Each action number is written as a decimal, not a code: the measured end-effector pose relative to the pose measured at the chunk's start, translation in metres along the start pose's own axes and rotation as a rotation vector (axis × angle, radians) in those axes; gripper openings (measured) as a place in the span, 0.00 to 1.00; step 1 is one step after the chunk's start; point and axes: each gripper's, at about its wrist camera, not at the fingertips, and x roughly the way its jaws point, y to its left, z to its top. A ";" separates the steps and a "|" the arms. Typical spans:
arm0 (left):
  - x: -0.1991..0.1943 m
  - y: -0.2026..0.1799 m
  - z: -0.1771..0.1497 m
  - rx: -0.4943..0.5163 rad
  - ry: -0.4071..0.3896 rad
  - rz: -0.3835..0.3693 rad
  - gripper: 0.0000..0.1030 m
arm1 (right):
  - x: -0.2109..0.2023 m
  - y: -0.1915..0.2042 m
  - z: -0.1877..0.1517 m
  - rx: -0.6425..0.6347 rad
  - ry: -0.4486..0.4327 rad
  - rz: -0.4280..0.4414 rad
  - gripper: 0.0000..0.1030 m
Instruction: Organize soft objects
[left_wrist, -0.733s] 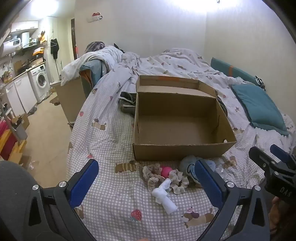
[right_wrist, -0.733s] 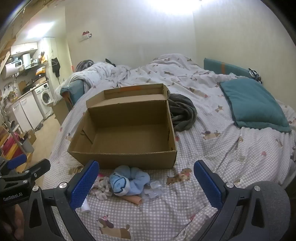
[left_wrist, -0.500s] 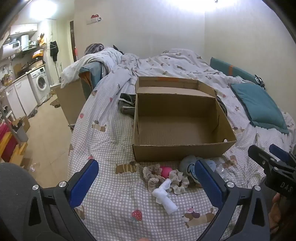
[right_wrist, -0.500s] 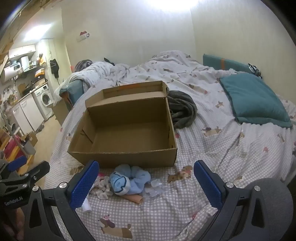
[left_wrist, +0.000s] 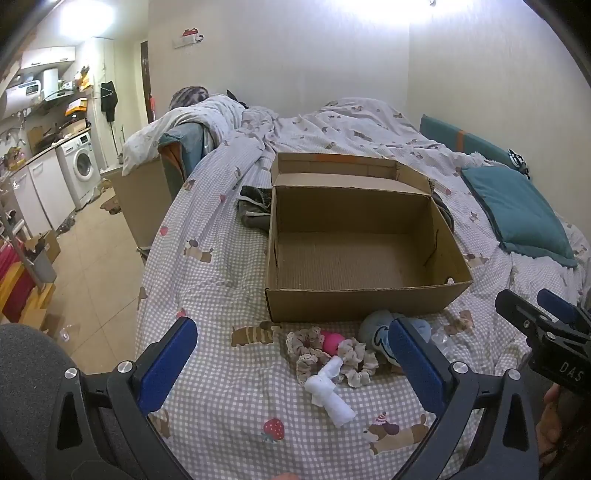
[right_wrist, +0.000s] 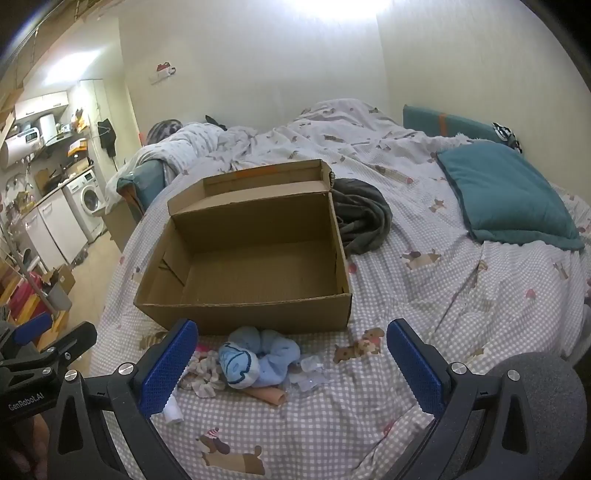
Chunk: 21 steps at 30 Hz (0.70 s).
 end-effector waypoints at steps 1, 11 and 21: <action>0.000 0.000 0.000 0.000 0.000 0.001 1.00 | 0.000 0.000 0.000 0.000 0.000 0.000 1.00; -0.001 -0.002 -0.001 0.003 -0.005 0.001 1.00 | 0.002 -0.001 0.000 -0.001 0.001 0.000 1.00; -0.005 -0.004 0.001 0.004 -0.015 0.003 1.00 | 0.001 -0.001 0.000 0.000 0.002 -0.001 1.00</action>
